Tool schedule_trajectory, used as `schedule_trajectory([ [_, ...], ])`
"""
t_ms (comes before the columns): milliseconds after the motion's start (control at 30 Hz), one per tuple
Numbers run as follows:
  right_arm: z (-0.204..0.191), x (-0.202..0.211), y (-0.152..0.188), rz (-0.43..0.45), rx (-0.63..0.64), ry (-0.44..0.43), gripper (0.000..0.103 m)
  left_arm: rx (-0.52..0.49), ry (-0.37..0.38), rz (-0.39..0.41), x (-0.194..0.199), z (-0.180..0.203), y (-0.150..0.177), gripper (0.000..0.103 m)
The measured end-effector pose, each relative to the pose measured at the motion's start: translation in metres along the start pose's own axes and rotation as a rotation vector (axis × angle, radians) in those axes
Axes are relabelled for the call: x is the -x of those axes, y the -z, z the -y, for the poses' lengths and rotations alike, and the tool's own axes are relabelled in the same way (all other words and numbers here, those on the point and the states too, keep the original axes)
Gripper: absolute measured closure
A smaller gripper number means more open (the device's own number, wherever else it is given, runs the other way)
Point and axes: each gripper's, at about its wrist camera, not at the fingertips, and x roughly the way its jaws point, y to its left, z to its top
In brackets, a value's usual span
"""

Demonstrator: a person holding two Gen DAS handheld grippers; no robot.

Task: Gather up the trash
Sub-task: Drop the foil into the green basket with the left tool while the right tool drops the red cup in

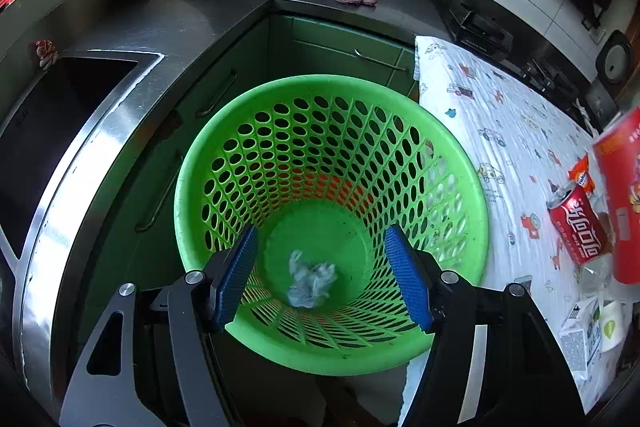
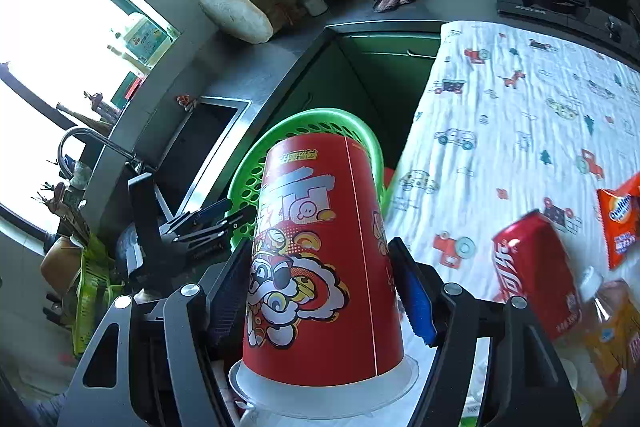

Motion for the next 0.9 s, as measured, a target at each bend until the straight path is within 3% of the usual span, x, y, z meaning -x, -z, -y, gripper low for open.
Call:
schedule_trajectory([
  [533, -0.042, -0.130, -0.039, -0.094, 0.007, 0.039, 0.037, 0.128, -0.030, 0.112, 0.057, -0.054, 0.026, 0.026],
  [767, -0.043, -0.162, -0.039, -0.104, -0.013, 0.063, 0.036, 0.148, -0.038, 0.103, 0.058, -0.059, 0.038, 0.026],
  [900, -0.043, -0.157, -0.037, -0.080, 0.009, 0.072, 0.026, 0.151, -0.041, 0.097, 0.058, -0.058, 0.042, 0.026],
])
